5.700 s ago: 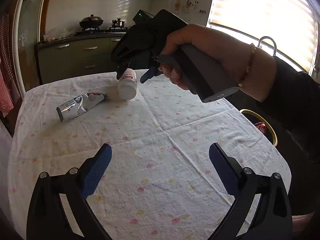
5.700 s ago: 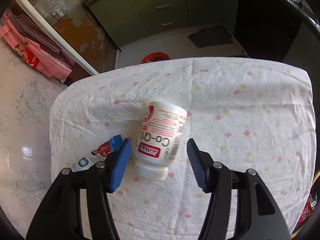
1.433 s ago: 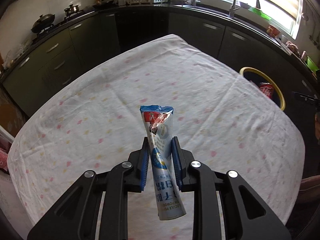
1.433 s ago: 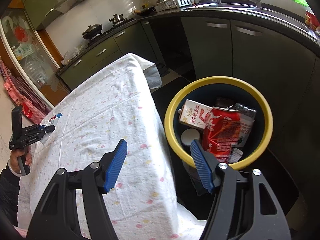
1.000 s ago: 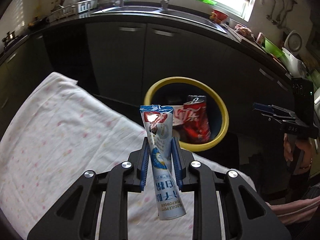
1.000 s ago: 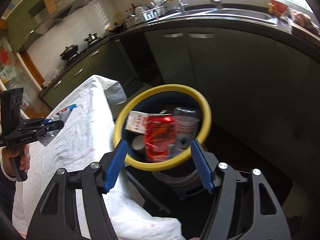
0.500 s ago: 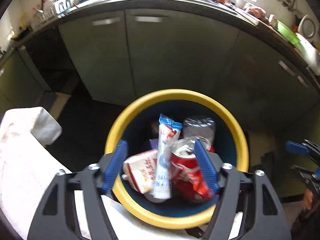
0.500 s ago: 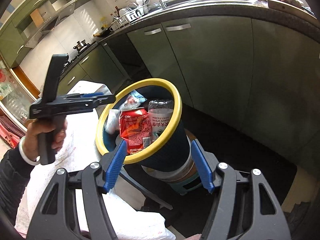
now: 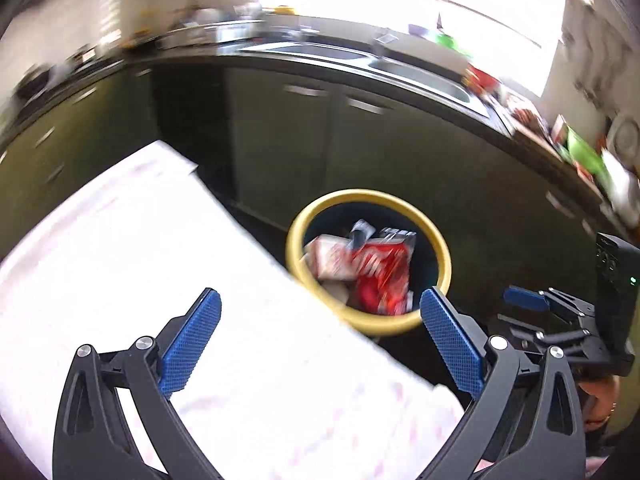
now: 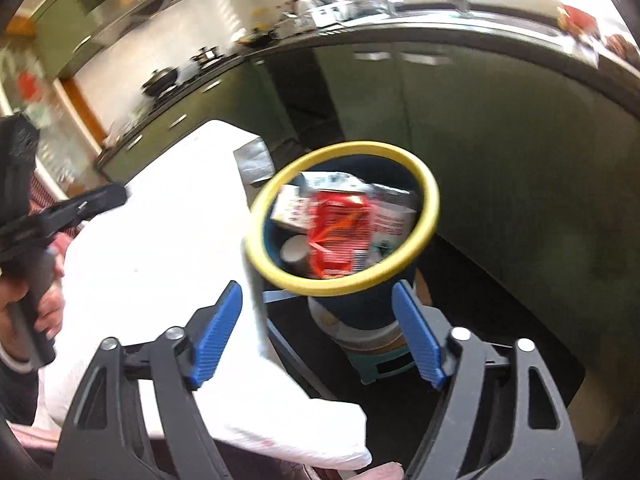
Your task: Collect trash
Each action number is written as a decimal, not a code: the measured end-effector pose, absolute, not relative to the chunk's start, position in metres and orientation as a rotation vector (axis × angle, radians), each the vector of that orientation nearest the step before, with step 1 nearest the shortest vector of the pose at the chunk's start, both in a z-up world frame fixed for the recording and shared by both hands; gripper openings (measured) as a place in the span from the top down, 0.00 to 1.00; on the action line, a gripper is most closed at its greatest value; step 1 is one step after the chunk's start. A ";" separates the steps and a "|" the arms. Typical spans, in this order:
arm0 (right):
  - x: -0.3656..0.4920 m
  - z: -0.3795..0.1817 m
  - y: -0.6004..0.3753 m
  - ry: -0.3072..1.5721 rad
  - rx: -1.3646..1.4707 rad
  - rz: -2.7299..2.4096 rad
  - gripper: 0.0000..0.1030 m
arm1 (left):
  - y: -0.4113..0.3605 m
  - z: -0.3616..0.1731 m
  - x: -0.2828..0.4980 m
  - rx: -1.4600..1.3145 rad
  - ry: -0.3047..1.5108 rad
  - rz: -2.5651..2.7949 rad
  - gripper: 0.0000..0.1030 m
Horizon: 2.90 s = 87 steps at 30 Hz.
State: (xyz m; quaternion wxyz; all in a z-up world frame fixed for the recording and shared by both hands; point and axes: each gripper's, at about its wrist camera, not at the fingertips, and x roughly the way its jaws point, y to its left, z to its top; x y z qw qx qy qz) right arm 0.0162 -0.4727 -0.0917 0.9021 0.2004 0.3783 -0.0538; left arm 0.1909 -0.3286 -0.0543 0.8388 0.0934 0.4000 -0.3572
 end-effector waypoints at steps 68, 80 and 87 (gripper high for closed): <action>-0.047 -0.009 -0.375 0.528 0.115 -0.082 0.07 | -0.044 0.011 -0.032 -0.041 0.540 -0.141 0.05; -0.047 -0.009 -0.374 0.529 0.118 -0.081 0.07 | -0.046 0.009 -0.031 -0.036 0.546 -0.147 0.05; -0.047 -0.009 -0.374 0.530 0.118 -0.080 0.07 | -0.047 0.007 -0.031 -0.032 0.550 -0.152 0.05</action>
